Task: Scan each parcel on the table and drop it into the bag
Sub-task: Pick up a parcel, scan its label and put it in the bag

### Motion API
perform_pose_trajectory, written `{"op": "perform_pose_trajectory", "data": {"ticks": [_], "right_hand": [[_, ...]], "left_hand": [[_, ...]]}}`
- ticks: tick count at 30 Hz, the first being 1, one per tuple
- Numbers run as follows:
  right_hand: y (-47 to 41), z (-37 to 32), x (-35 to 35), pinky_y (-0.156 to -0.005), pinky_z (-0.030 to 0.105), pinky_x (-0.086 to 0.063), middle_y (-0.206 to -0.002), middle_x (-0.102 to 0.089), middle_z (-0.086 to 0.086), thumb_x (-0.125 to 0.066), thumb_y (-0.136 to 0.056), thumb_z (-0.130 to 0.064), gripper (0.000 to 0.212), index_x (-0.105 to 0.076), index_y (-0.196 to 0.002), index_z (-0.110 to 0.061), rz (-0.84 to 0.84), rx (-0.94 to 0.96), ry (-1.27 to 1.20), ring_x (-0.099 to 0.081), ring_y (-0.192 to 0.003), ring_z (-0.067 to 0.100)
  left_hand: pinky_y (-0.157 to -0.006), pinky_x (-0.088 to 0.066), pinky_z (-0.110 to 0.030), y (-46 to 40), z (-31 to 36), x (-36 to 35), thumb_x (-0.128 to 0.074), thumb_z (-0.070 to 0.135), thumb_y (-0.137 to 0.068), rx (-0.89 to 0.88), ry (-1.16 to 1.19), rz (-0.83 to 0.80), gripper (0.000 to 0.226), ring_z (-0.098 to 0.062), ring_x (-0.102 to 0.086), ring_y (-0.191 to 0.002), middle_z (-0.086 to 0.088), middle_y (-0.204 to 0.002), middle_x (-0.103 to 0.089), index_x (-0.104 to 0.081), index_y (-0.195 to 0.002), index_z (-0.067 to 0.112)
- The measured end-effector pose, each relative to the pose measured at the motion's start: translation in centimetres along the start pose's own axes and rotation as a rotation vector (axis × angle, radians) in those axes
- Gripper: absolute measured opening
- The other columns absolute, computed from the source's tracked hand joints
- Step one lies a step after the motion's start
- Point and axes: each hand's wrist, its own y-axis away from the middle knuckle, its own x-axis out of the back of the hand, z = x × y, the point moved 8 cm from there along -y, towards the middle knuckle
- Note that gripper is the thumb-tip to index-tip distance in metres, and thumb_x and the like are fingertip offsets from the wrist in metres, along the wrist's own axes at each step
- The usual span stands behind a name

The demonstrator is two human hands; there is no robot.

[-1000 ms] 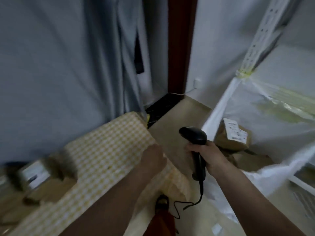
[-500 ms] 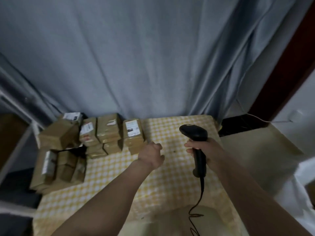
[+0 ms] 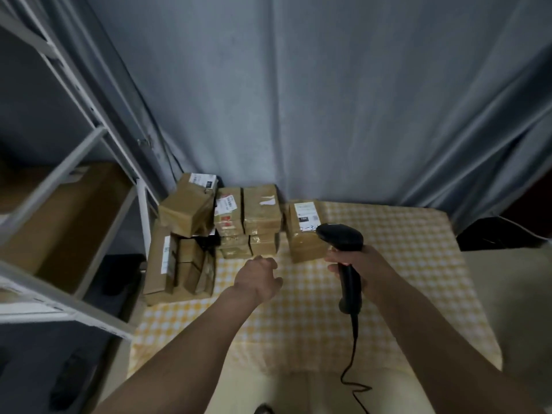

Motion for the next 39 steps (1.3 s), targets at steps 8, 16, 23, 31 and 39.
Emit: {"op": "perform_pose_trajectory", "data": {"ticks": [8,16,23,31,39], "right_hand": [[-2.2,3.4,-3.9,-0.065,0.032,-0.047,-0.089,-0.064,0.019,-0.069,-0.080,0.001,0.009,-0.064,-0.087,0.001,0.139,-0.083,-0.068,-0.062,-0.072,0.025],[-7.4,2.7,-3.3,-0.068,0.033,-0.047,-0.080,-0.064,0.013,-0.069,-0.080,0.002,0.017,-0.064,-0.096,0.002,0.224,-0.105,-0.108,-0.061,-0.071,0.024],[-14.3,1.8,-0.8,-0.068,0.036,-0.043,-0.072,-0.058,0.012,-0.072,-0.079,-0.005,0.009,-0.064,-0.083,-0.003,0.232,-0.127,-0.063,-0.055,-0.071,0.025],[-22.3,2.6,2.0,-0.072,0.040,-0.041,-0.073,-0.055,0.008,-0.073,-0.080,-0.009,0.014,-0.063,-0.089,-0.005,0.266,-0.227,0.019,-0.051,-0.067,0.023],[-28.4,4.5,1.7,-0.089,0.042,-0.044,-0.092,-0.062,0.010,-0.072,-0.082,-0.016,0.029,-0.064,-0.108,-0.004,0.300,-0.281,0.030,-0.057,-0.093,0.029]], "left_hand": [[-0.097,-0.046,-0.035,-2.6,-5.1,-1.4,-0.051,0.039,-0.098,-0.032,0.023,-0.108,0.047,-0.025,-0.048,-0.126,-0.008,-0.144,-0.040,-0.046,-0.141,0.020],[-0.093,-0.044,-0.028,-6.5,-5.8,-1.9,-0.055,0.039,-0.095,-0.001,0.128,-0.131,0.047,-0.022,-0.050,-0.125,-0.005,-0.145,-0.042,-0.049,-0.138,0.023],[-0.097,-0.044,-0.029,-12.8,-4.5,-1.4,-0.058,0.040,-0.093,0.068,0.185,-0.175,0.049,-0.023,-0.051,-0.125,-0.006,-0.142,-0.047,-0.049,-0.138,0.021],[-0.105,-0.039,-0.034,-19.6,-2.4,-4.2,-0.056,0.040,-0.095,0.132,0.247,-0.283,0.062,-0.026,-0.040,-0.134,-0.009,-0.151,-0.035,-0.032,-0.148,0.020],[-0.086,-0.041,-0.022,-25.8,-0.8,-5.5,-0.060,0.032,-0.094,0.152,0.436,-0.279,0.073,-0.026,-0.041,-0.134,-0.007,-0.155,-0.031,-0.019,-0.153,0.020]]}}
